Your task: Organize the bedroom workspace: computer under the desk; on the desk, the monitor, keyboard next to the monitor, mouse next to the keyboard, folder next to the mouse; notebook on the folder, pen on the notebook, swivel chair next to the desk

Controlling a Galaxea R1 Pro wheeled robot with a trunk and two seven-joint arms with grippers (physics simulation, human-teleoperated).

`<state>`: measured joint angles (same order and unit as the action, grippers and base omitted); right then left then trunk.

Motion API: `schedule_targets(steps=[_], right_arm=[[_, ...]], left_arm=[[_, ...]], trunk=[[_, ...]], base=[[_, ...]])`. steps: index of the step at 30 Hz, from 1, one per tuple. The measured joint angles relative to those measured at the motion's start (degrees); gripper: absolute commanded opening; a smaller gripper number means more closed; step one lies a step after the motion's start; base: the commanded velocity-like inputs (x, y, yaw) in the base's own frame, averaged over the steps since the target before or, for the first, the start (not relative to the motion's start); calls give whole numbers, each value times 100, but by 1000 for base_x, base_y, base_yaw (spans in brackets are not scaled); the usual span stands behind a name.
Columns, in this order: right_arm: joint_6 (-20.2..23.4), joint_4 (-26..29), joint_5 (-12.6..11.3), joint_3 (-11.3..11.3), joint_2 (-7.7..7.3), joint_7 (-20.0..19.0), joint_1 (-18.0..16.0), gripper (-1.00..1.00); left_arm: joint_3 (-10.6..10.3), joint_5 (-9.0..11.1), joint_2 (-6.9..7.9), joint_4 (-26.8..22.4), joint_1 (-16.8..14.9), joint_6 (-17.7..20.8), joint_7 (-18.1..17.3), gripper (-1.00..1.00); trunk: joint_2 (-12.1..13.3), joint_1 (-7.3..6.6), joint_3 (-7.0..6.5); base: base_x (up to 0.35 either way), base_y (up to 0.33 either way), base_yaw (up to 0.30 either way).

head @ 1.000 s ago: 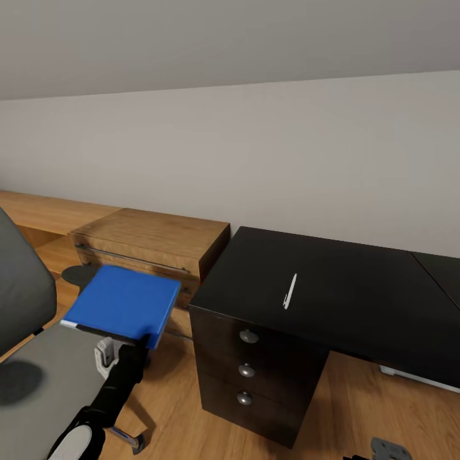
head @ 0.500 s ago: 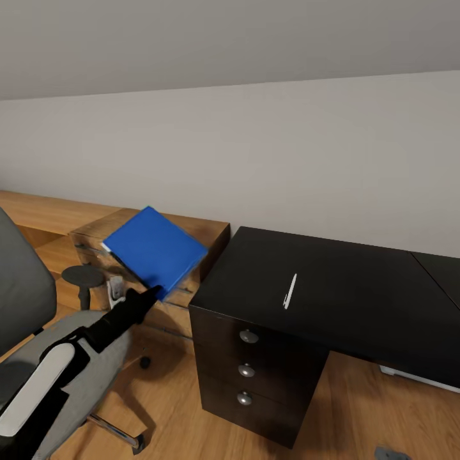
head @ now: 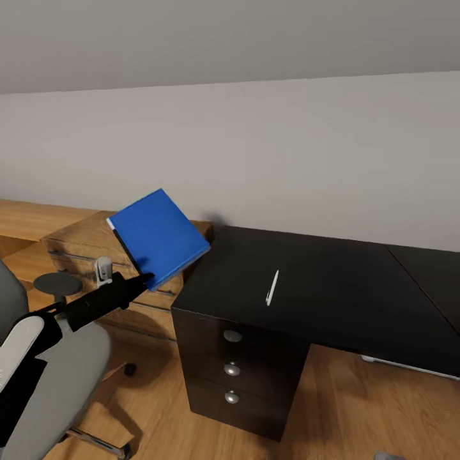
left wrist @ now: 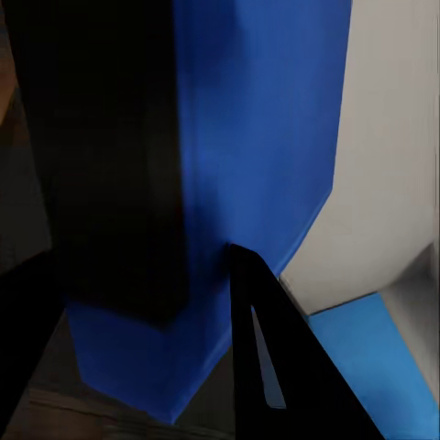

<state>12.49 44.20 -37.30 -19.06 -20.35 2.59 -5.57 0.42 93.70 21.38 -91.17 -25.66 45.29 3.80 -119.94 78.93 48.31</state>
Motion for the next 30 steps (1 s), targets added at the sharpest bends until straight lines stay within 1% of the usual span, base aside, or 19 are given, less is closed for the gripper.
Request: schedule_targets(steps=[1,8,10,11,13,17,18,21,22,23,24,25,26,28,29,30], right_arm=[[-2,-1,0,0,1,1,0,100],[2,-11,34,-7,14,7,0,100],[2,-20,39,-8,13,5,0,100],[0,-48,43,-10,18,7,4,100],[-4,-61,44,-11,19,13,6,100],[-134,-186,47,-13,42,32,8,100],[-298,-268,51,-15,52,35,8,100],[-580,-391,95,-22,63,35,8,100],[-700,-442,139,-21,70,35,8,100],[-828,-509,196,-24,80,35,9,100],[-852,-533,206,-25,85,35,8,100],[-869,-559,212,-25,90,35,8,100],[-896,-626,221,-25,105,40,9,100],[-926,-719,227,-23,145,44,7,100],[-951,-776,229,-21,171,47,7,100],[-1059,-926,229,-15,235,50,5,100]], left_arm=[[-1,-22,-1,0,-5,22,1,-100],[-6,-12,-24,-4,-30,102,-24,-100],[-3,-1,-30,-3,-31,102,-40,-100],[-11,60,-52,-1,-99,129,-31,-100],[-24,86,-58,18,-167,190,-16,-100],[-199,138,-72,67,-349,453,12,-100],[-283,154,-74,83,-424,544,30,-100],[-407,150,-78,132,-536,636,70,-100],[-489,153,-78,185,-602,674,88,-100],[-656,157,-96,329,-743,809,107,-100],[-703,161,-113,383,-788,864,110,-100],[-739,160,-139,440,-828,919,113,-100],[-790,152,-203,560,-903,1026,116,-100],[-824,152,-271,692,-972,1117,118,-100],[-835,152,-300,755,-1004,1152,118,-100],[-854,142,-347,868,-1053,1203,120,-100]], trunk=[[0,0,0],[0,0,0],[79,-43,-35],[119,-65,-53],[199,-109,-89],[360,-197,-161],[400,-219,-179],[520,-285,-233],[560,-307,-251],[601,-329,-268],[641,-351,-286],[681,-373,-304],[721,-395,-322],[801,-439,-358],[841,-461,-376],[881,-483,-394]], base=[[0,0,-280],[0,0,-285],[0,0,-286],[0,0,-287],[0,0,-287],[0,0,-287],[0,0,-287],[0,0,-287],[0,0,-288],[0,0,-288],[0,0,-288],[0,0,-288],[0,0,-288],[0,0,-288],[0,0,-288],[0,0,-288]])
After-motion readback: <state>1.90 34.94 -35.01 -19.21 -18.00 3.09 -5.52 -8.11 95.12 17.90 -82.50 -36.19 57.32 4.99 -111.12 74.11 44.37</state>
